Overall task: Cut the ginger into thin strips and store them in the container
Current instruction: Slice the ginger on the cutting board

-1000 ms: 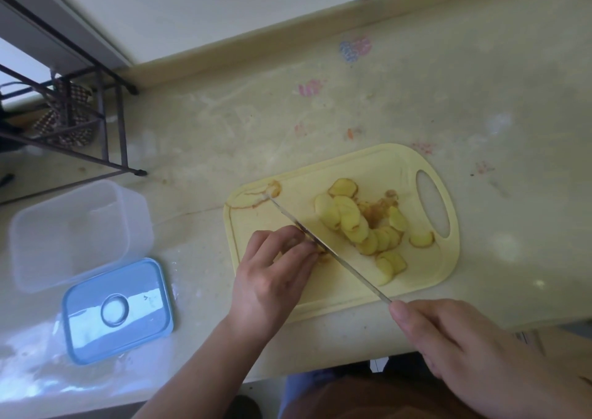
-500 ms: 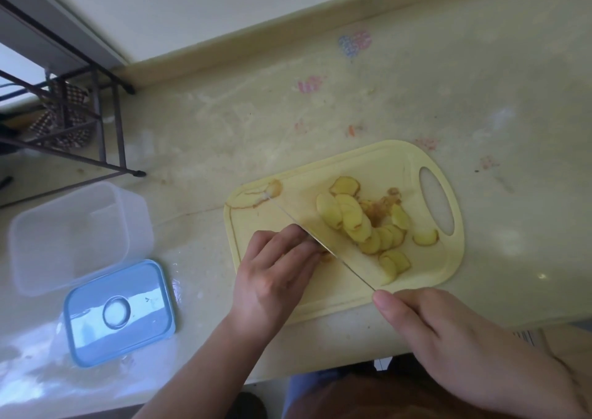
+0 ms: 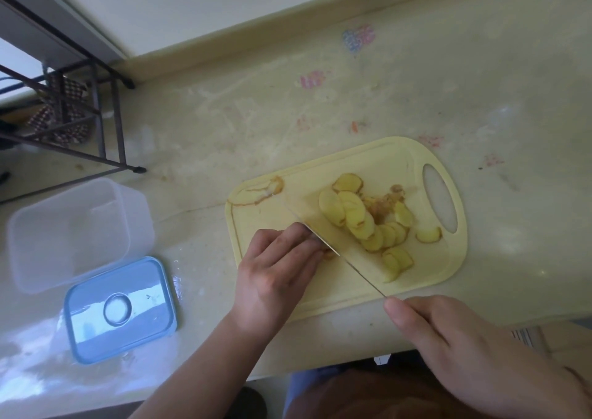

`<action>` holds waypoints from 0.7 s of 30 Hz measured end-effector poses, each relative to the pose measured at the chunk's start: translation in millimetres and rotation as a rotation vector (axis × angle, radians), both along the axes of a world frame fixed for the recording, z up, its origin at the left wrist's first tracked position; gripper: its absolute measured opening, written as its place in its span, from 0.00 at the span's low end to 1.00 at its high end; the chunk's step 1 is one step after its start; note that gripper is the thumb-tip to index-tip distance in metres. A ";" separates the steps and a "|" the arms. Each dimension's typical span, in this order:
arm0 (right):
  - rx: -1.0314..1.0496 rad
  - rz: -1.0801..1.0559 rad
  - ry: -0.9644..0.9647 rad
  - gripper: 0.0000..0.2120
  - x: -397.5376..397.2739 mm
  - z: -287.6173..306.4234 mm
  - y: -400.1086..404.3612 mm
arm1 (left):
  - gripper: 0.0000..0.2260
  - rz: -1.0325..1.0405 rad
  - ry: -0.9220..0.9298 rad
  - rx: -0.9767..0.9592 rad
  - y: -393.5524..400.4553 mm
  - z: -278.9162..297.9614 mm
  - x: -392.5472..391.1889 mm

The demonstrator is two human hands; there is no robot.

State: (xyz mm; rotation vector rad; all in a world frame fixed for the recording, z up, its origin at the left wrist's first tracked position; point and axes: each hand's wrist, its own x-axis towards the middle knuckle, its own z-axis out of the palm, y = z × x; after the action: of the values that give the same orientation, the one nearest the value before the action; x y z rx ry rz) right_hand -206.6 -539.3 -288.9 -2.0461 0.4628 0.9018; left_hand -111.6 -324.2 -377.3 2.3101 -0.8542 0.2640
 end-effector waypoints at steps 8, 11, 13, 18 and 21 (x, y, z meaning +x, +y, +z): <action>0.017 -0.058 0.052 0.36 10.7 10.9 5.7 | 0.05 -0.037 0.008 -0.003 1.6 0.1 4.4; -0.002 -0.013 0.120 0.37 9.6 8.7 2.8 | 0.04 -0.024 0.009 0.004 0.7 -1.2 2.0; 0.062 0.011 0.015 0.33 21.8 -3.3 9.7 | 0.03 -0.025 0.005 -0.002 0.2 -0.8 2.1; 0.065 -0.054 0.021 0.30 17.1 -7.8 7.9 | 0.03 -0.031 0.014 -0.003 1.3 0.9 4.5; 0.017 -0.049 0.058 0.32 5.6 -7.7 2.4 | 0.03 -0.015 0.017 -0.011 0.7 -1.1 2.9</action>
State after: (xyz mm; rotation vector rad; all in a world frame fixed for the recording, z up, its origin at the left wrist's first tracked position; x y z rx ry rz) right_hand -200.9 -536.9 -296.6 -1.9885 0.5327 0.9340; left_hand -108.7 -323.5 -378.4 2.2920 -0.8594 0.2418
